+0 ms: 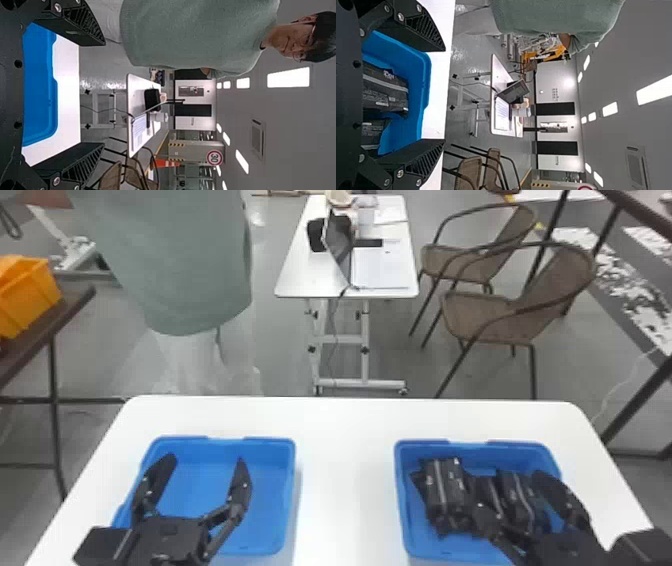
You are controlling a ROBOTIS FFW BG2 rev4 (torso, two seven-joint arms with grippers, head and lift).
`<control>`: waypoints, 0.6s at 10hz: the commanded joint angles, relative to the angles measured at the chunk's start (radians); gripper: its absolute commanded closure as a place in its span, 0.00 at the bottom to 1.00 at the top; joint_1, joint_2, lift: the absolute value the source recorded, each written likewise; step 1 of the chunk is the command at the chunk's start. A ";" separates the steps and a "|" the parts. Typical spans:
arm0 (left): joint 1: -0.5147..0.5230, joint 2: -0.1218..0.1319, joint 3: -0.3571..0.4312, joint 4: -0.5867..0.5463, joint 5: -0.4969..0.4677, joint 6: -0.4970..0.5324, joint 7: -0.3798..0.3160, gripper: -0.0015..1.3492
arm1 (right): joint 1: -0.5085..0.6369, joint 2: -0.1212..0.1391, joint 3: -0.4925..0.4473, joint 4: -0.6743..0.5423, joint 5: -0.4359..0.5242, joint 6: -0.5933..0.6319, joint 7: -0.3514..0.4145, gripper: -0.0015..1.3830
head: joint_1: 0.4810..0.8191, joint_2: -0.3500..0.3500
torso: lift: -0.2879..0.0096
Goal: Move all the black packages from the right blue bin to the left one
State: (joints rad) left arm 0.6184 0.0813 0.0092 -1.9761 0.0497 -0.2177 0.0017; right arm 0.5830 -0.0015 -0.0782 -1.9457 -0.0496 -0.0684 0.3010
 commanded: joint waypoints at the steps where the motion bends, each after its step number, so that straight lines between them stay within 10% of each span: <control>1: -0.002 0.000 -0.002 0.000 -0.001 0.000 0.000 0.09 | -0.002 0.002 0.000 -0.004 0.002 0.009 0.001 0.15 | 0.63 0.57 | 0.83; 6: -0.003 0.001 -0.002 0.002 -0.001 -0.002 0.000 0.09 | -0.002 0.002 0.003 -0.002 -0.003 0.006 0.001 0.15 | 0.63 0.57 | 0.83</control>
State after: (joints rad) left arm 0.6151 0.0827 0.0076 -1.9752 0.0491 -0.2193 0.0014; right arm 0.5809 -0.0015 -0.0752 -1.9512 -0.0485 -0.0570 0.3018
